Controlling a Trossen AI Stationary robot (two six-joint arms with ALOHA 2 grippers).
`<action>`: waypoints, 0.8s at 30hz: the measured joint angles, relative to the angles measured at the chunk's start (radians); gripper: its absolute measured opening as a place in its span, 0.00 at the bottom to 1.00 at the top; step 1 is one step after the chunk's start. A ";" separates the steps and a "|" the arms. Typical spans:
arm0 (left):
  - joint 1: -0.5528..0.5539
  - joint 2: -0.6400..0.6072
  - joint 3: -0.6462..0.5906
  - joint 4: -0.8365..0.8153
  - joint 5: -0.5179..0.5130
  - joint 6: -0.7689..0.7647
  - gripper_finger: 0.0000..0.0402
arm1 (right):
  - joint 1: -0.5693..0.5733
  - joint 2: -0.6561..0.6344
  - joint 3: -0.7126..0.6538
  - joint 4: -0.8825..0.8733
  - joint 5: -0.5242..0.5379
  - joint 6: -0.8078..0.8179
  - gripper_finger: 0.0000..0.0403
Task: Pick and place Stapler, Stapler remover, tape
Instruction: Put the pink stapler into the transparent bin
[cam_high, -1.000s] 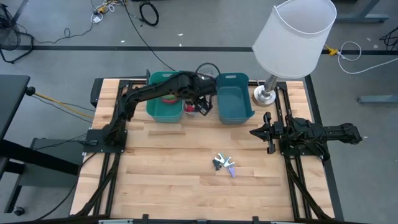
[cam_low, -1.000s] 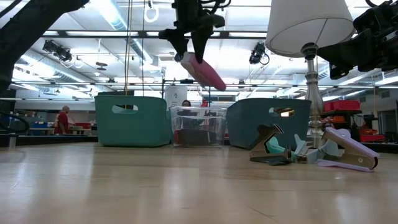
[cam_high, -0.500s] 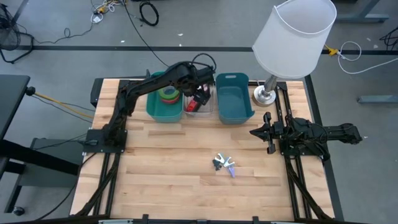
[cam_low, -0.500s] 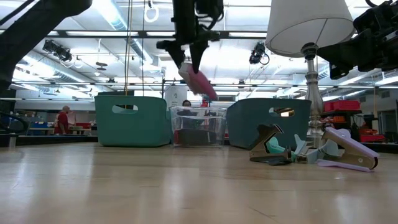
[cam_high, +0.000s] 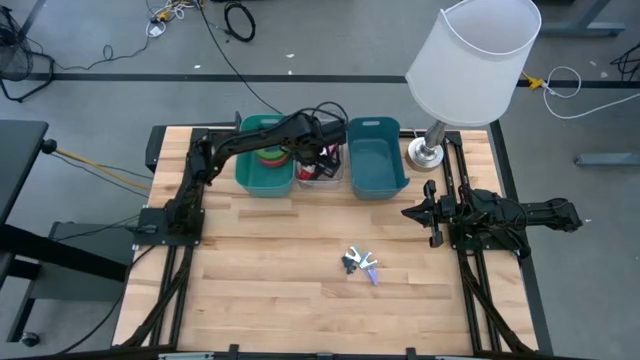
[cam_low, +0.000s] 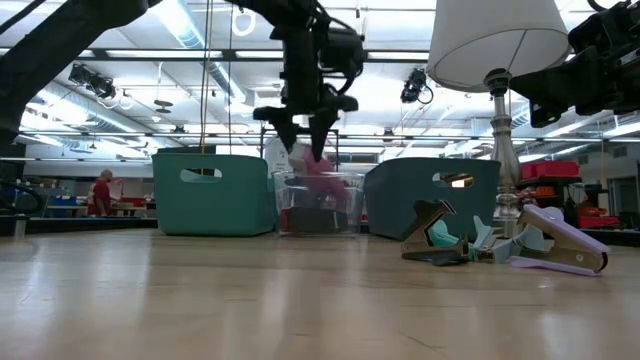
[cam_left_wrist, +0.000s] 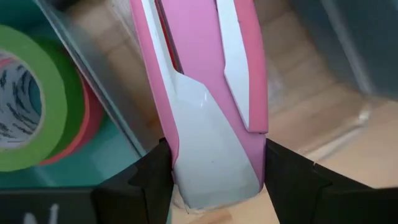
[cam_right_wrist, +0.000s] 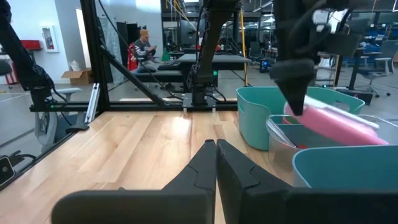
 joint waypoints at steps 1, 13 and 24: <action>0.001 0.000 -0.018 0.003 0.001 -0.002 0.54 | 0.000 0.000 0.000 0.000 0.000 0.000 0.04; 0.001 -0.002 -0.109 0.098 0.021 -0.022 0.55 | 0.000 0.000 0.000 0.000 0.000 0.000 0.04; 0.000 -0.002 -0.108 0.102 0.012 -0.027 0.70 | 0.000 0.000 0.000 0.000 0.000 0.000 0.04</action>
